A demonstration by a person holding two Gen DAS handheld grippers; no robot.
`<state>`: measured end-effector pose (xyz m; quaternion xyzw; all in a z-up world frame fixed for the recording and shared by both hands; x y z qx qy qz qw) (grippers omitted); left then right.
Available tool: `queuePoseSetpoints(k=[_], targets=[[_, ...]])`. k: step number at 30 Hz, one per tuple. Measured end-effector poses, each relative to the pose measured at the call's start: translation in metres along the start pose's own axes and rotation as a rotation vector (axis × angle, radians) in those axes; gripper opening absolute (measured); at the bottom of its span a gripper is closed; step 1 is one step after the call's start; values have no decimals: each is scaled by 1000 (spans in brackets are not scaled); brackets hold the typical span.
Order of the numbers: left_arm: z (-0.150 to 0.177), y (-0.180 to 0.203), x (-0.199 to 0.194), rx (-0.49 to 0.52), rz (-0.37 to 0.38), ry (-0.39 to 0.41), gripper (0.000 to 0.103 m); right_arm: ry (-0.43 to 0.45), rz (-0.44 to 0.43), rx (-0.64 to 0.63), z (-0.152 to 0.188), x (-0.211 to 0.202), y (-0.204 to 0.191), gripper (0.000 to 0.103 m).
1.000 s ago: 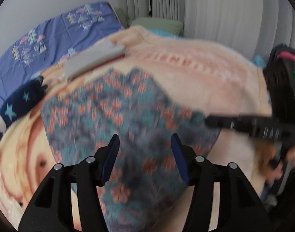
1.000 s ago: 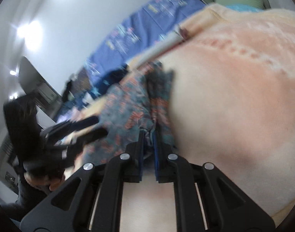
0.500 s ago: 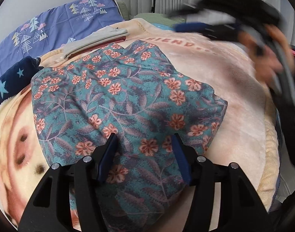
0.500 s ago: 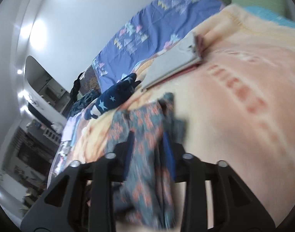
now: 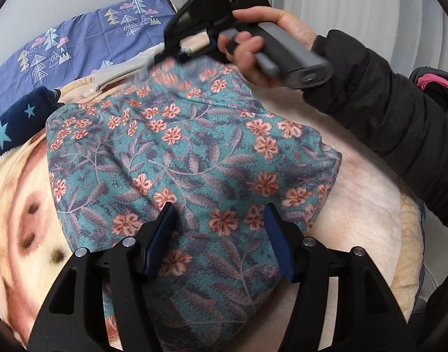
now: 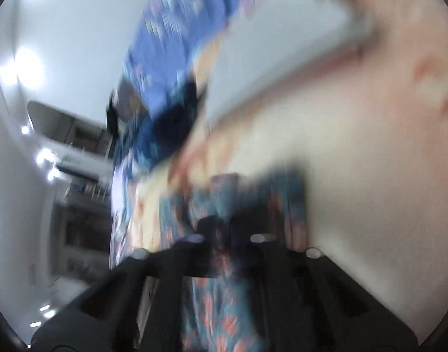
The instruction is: Fold small clothes
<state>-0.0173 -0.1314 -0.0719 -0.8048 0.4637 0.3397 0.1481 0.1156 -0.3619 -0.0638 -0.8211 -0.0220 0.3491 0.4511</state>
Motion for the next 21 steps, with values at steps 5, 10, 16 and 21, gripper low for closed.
queuePoseSetpoints(k=[5, 10, 16, 21], targets=[[0, -4, -2, -14, 20, 10, 62, 119, 226, -285, 16, -11, -38, 4], [0, -7, -3, -20, 33, 19, 62, 147, 446, -270, 20, -1, -12, 34], [-6, -19, -27, -92, 133, 68, 61, 193, 235, -334, 50, -64, -41, 21], [-7, -35, -69, -133, 123, 167, 53, 105, 202, -617, 134, -76, -73, 21]])
Point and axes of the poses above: each gripper's, at about its wrist camera, not at the fingertips, and x roughly the way its jaws point, y to its right, z to its underside, the point moved 1 cm from there along x, roughly the way its jaws point, and after that the axes turned 3 degrees about z, right-handed, at the moved point
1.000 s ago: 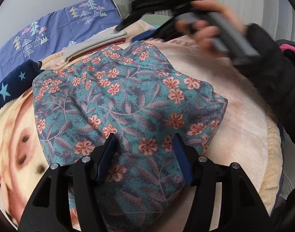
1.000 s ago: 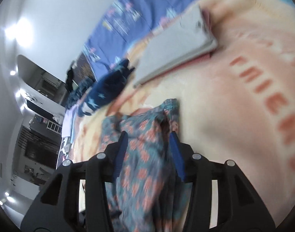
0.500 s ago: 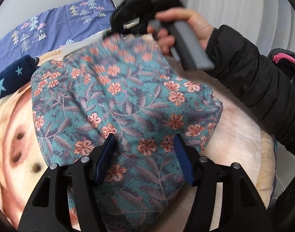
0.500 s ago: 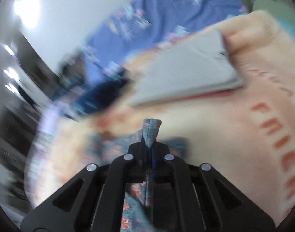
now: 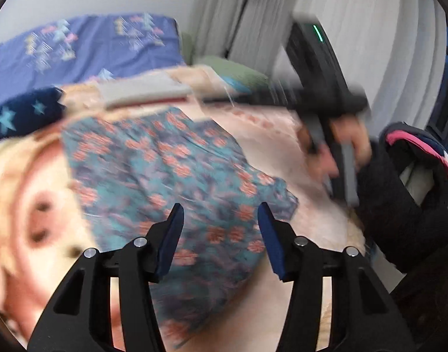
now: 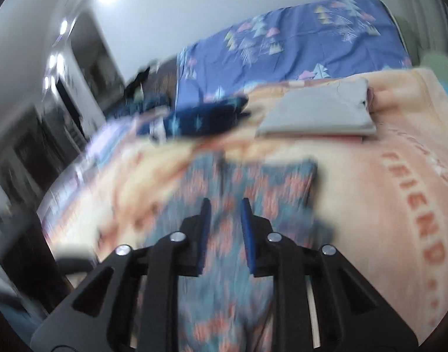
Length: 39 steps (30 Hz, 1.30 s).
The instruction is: Fold small clothes
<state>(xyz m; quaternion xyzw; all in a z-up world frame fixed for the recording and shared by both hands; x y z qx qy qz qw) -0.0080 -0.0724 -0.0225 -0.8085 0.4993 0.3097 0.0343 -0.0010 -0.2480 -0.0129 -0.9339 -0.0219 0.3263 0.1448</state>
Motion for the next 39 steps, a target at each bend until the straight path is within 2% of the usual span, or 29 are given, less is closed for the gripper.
queuePoseSetpoints(k=[2, 3, 4, 5, 6, 8, 10, 12, 14, 16, 19, 21, 25, 29, 32, 36, 39], targets=[[7, -7, 1, -5, -63, -25, 53, -72, 167, -59, 26, 14, 1, 20], [14, -14, 8, -16, -128, -74, 53, -98, 296, -101, 41, 27, 7, 19], [20, -20, 15, -23, -166, -114, 52, -88, 321, -115, 52, 29, 12, 19], [29, -23, 20, -28, -186, -141, 52, -77, 303, -81, 52, 24, 14, 19], [32, -22, 18, -24, -194, -140, 52, -54, 301, -27, 48, 12, 14, 19], [35, -15, 10, -9, -203, -125, 55, -4, 327, 2, 44, -5, 6, 18], [37, -10, 1, -13, -189, -111, 58, 61, 244, 1, 47, -37, -13, 18], [42, -10, -5, -26, -191, -112, 58, 84, 165, -41, 59, -57, -36, 18], [50, -12, -13, -59, -195, -117, 58, 82, 177, -106, 72, -69, -53, 20], [58, -12, -22, -89, -183, -116, 58, 53, 216, -117, 82, -67, -55, 23], [66, -4, -34, -90, -119, -118, 63, -18, 218, -21, 101, -57, -40, 24], [70, 1, -33, -70, -114, -140, 64, -42, 243, 24, 108, -45, -17, 24], [76, -2, -11, -70, -285, -237, 63, -50, 243, 107, 115, -37, -2, 33], [71, 2, -18, -87, -306, -188, 49, -48, 241, 129, 117, -35, 4, 36], [64, 7, -22, -106, -289, -143, 48, -42, 232, 143, 119, -34, 5, 36], [64, 3, 0, -109, -352, -220, 48, -40, 215, 171, 120, -34, 9, 37], [64, 0, -1, -135, -366, -220, 50, -32, 209, 181, 122, -35, 11, 38]])
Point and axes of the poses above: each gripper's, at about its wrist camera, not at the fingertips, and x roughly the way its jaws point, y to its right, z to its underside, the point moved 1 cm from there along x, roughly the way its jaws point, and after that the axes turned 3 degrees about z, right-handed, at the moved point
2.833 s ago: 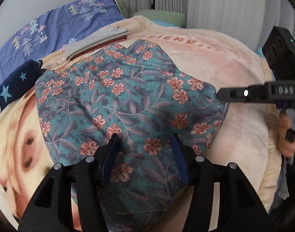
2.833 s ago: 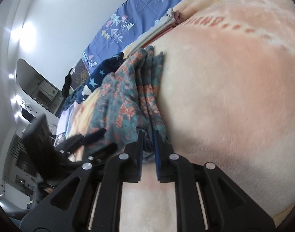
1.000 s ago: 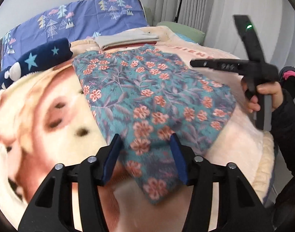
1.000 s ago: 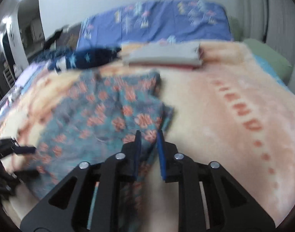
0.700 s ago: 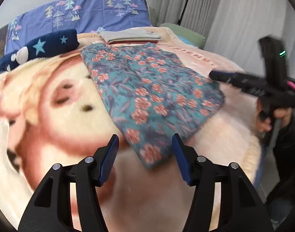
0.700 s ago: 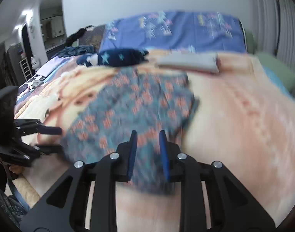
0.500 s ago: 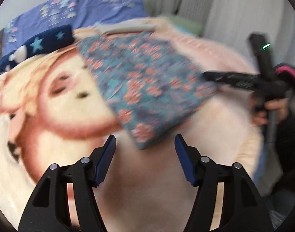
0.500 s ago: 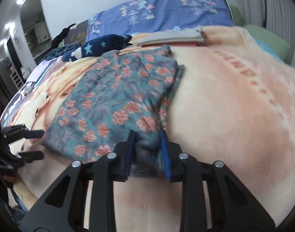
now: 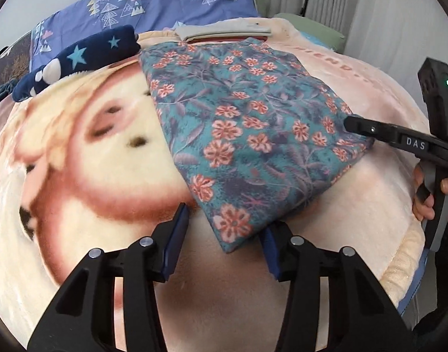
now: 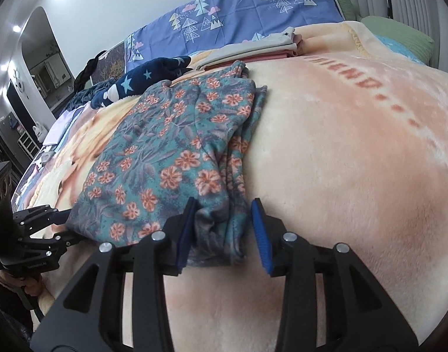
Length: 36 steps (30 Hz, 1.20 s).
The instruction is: Fold small clothes
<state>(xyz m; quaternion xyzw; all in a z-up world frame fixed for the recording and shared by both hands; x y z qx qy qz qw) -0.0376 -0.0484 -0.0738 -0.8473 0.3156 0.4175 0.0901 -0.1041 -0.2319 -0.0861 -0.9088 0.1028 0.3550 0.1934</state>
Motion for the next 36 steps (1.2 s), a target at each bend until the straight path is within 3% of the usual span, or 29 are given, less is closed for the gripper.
queuePoseSetpoints(k=[3, 9, 12, 13, 14, 16, 18, 21, 23, 24, 29, 31, 36], targets=[[6, -12, -8, -38, -50, 13, 47, 16, 11, 5, 1, -3, 0, 35], [24, -25, -16, -73, -26, 5, 45, 15, 36, 17, 4, -3, 2, 34], [23, -21, -24, -45, 17, 17, 27, 12, 26, 31, 4, -7, 3, 33], [22, -18, -32, -36, 79, 24, 11, 14, 22, 34, 3, -11, 2, 26], [20, -18, -39, -30, 116, 36, 5, 18, 9, 35, 2, -16, 1, 22], [11, -15, -54, -8, 140, 88, 5, 46, -22, 29, -2, -29, -3, 13], [-2, -11, -58, 13, 149, 129, 5, 86, -64, 15, -9, -39, -12, 12], [-13, -5, -31, 30, 152, 84, 5, 86, -104, -10, -14, -35, -24, 12], [-5, -1, 1, 62, 44, 8, 9, 24, -8, -51, -9, -18, -28, 9], [-1, -1, 10, 63, 47, 1, 9, -23, 81, -88, -2, -3, -28, 0], [0, -14, 5, -4, 120, 12, 11, -9, 250, -253, 15, 3, -51, 0], [-1, -17, 2, -27, 133, 11, 11, -9, 265, -268, 16, 4, -53, 0], [-7, -13, -15, -9, 107, 52, 11, -21, 180, -157, -1, -16, -44, 0]])
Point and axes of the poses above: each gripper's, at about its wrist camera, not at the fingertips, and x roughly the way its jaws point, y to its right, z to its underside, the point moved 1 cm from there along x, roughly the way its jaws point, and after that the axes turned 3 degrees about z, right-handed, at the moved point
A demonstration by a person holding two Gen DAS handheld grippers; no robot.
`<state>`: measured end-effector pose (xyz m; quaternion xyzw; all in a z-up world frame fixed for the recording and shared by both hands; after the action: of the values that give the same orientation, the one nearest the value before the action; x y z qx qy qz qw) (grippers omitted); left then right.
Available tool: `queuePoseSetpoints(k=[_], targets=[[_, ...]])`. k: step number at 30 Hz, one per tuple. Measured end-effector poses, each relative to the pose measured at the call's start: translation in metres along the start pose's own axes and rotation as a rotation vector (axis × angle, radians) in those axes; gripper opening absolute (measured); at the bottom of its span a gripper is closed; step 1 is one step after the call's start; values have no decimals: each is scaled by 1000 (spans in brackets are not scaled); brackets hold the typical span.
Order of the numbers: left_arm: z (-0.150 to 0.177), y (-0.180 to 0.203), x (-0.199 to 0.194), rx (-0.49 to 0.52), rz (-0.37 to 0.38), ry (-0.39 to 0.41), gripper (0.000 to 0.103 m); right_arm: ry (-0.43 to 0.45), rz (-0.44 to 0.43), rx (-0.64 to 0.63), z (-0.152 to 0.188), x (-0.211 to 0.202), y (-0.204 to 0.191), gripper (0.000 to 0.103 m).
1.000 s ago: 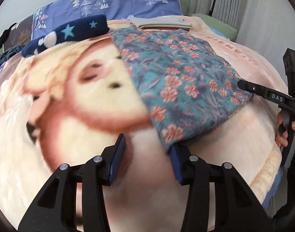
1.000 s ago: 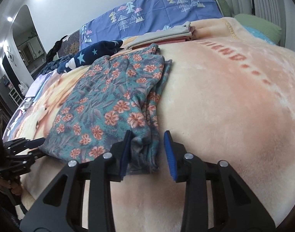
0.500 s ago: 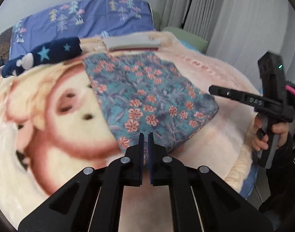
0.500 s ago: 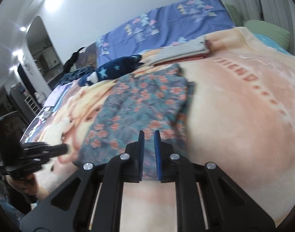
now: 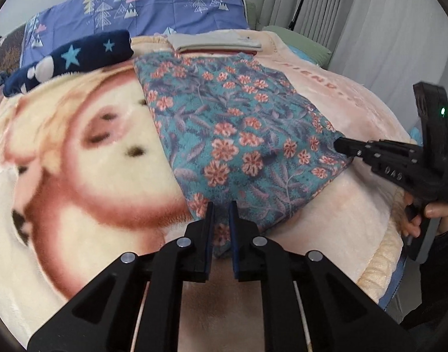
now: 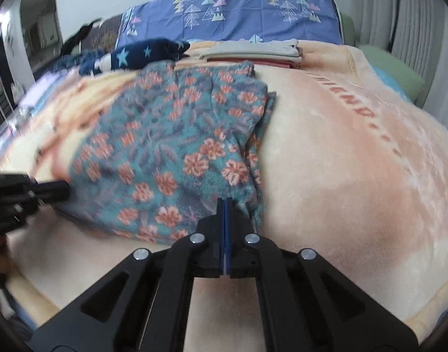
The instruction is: Fold small clothes
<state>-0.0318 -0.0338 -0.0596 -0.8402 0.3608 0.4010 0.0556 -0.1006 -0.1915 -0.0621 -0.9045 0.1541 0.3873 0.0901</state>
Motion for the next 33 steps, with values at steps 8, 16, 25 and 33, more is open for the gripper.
queuePoseSetpoints(k=[8, 16, 25, 33], targets=[[-21, 7, 0, 20, -47, 50, 20, 137, -28, -62, -46, -17, -18, 6], [-25, -23, 35, -25, -141, 22, 60, -34, 36, -61, -36, 59, -17, 11], [-27, -35, 25, -86, -34, 18, 60, -19, -39, 1, -37, 48, -8, 16], [-60, -50, 30, -84, -3, 37, 61, 17, -125, 138, -65, 30, 41, 65]])
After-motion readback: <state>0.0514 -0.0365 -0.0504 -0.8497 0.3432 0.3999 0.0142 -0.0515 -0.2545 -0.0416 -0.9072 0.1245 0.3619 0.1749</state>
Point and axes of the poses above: each gripper's, at about its wrist camera, not at the fingertips, and x roughly the way its jaws point, y to its right, z to its underside, the point moved 1 cm from there along x, roughly the way its jaws point, and after that the axes turned 3 degrees about z, right-handed, at the moved point
